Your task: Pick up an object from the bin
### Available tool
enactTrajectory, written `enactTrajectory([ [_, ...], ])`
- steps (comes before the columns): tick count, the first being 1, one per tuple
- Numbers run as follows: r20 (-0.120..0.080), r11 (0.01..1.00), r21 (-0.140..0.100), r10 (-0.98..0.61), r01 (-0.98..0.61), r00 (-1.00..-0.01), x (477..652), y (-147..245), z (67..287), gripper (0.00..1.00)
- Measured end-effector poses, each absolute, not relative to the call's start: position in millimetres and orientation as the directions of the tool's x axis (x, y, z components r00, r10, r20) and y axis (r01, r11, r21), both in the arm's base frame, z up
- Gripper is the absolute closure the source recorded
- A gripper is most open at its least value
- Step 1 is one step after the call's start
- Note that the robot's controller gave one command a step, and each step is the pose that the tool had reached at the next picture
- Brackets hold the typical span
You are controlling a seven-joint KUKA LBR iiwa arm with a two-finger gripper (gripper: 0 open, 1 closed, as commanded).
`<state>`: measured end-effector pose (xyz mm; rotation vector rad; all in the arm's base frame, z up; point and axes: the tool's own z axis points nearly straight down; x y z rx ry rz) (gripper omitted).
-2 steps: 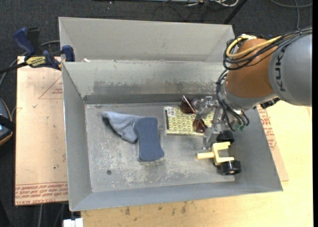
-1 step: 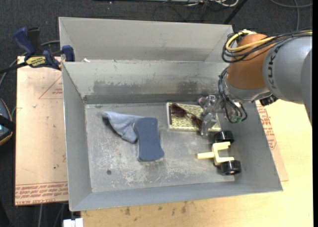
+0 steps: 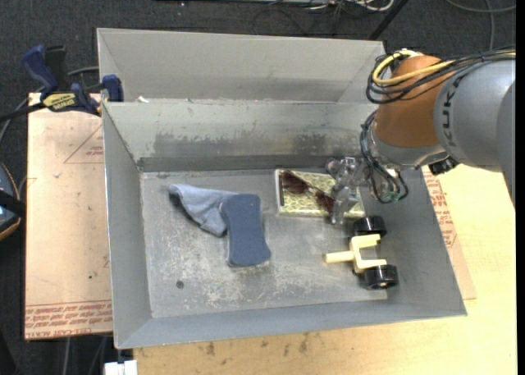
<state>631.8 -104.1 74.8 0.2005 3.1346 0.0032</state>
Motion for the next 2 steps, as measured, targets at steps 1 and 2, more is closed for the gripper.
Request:
enactTrajectory([
  [1, 0.004, 0.992, 0.002, 0.129, 0.129, -0.992, 609.8, -105, 108, 1.0],
  [2, -0.001, 0.993, 0.001, 0.116, 0.116, -0.993, 625.1, -103, 178, 1.0],
])
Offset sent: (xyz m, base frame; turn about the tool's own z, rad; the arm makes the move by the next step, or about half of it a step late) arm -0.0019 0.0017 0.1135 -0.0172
